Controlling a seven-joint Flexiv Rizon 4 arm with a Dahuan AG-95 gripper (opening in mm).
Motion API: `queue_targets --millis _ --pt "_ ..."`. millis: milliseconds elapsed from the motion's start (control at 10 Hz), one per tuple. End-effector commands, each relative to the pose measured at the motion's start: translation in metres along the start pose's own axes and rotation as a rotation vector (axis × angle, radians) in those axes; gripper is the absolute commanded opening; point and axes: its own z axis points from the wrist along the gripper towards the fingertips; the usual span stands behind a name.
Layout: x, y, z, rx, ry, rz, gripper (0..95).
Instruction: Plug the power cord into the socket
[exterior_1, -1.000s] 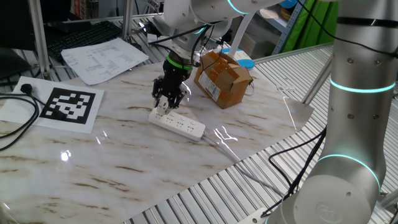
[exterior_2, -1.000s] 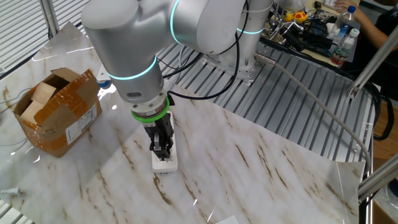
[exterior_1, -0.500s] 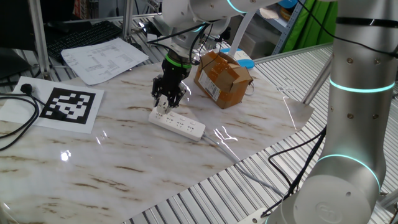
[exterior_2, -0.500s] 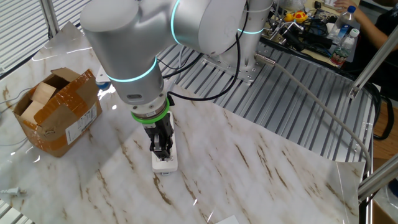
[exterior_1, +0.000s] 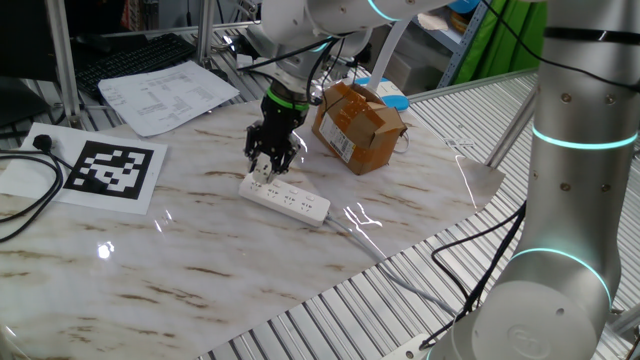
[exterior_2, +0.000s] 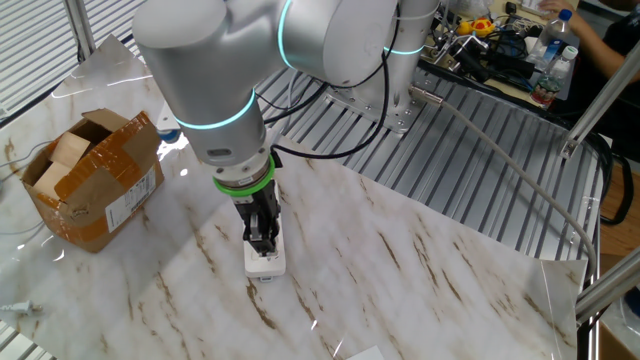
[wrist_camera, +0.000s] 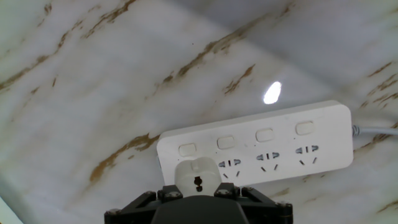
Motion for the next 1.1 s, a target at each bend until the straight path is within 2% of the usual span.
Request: queue_targets --millis 100,900,1100 --pt "-0.0004 0.0017 0.0007 0.0 0.002 -0.001 0.0" --pt "-0.001 0.0045 0.0039 -0.007 0.004 -0.002 0.0" --pt "-0.001 0.0046 0.0042 0.002 -0.002 -0.01 0.0"
